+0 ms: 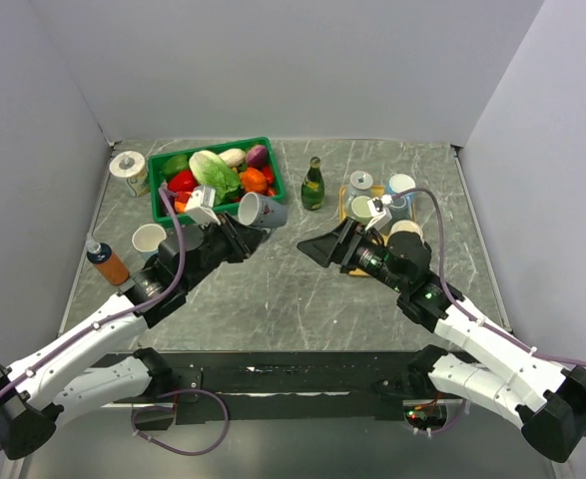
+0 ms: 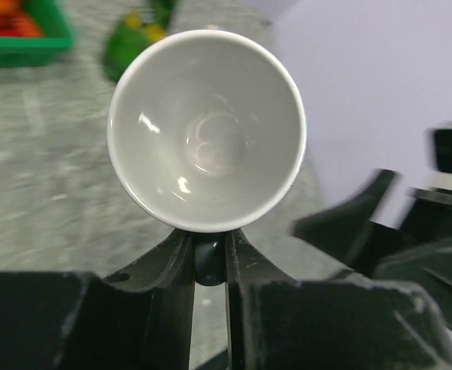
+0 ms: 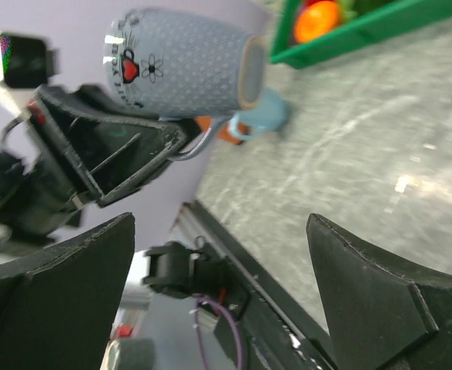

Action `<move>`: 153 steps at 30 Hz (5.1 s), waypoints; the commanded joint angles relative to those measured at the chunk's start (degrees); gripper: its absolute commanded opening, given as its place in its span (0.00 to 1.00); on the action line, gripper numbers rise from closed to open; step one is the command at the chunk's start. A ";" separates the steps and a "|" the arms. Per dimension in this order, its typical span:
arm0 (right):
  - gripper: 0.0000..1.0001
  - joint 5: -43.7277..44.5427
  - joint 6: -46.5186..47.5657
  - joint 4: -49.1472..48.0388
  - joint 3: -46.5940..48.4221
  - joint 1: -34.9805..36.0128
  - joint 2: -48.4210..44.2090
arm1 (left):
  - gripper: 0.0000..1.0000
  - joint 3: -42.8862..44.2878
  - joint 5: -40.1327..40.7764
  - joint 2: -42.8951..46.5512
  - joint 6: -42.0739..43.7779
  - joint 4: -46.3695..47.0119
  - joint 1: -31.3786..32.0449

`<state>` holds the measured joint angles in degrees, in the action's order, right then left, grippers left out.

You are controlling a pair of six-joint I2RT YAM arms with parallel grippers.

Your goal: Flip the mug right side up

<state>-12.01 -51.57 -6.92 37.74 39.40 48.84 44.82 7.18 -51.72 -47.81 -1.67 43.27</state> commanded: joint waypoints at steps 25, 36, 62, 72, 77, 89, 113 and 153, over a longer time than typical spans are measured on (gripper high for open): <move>0.97 10.61 3.32 20.19 5.60 -3.27 -2.52 | 0.01 7.57 27.72 -26.58 10.38 -20.21 -11.53; 0.96 4.72 2.97 16.67 3.92 -6.17 -0.15 | 0.01 4.32 27.97 -30.72 9.23 -18.46 -14.96; 0.96 1.90 3.24 18.43 4.89 -8.20 0.91 | 0.05 5.19 29.21 -37.13 10.82 -16.61 -19.45; 0.98 3.22 3.23 21.68 5.59 -8.46 1.87 | 0.94 6.95 27.36 -34.07 8.44 -20.82 -19.45; 0.98 3.57 3.32 21.86 5.51 -8.72 1.70 | 0.96 7.91 25.35 -30.99 7.47 -23.02 -18.83; 0.98 11.90 11.56 30.89 9.45 -12.23 2.75 | 0.96 7.92 19.99 -13.77 8.42 -25.76 -16.99; 0.80 34.32 9.21 38.11 32.75 -15.05 40.43 | 0.96 0.27 4.60 4.00 20.83 -13.18 -17.07; 0.00 38.03 7.89 35.48 39.09 -14.96 57.51 | 0.96 0.62 3.63 2.24 20.65 -13.09 -17.07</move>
<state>24.49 -44.99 30.46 76.64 24.27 107.24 45.21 11.77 -49.76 -27.53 -16.97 26.24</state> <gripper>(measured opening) 0.161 0.966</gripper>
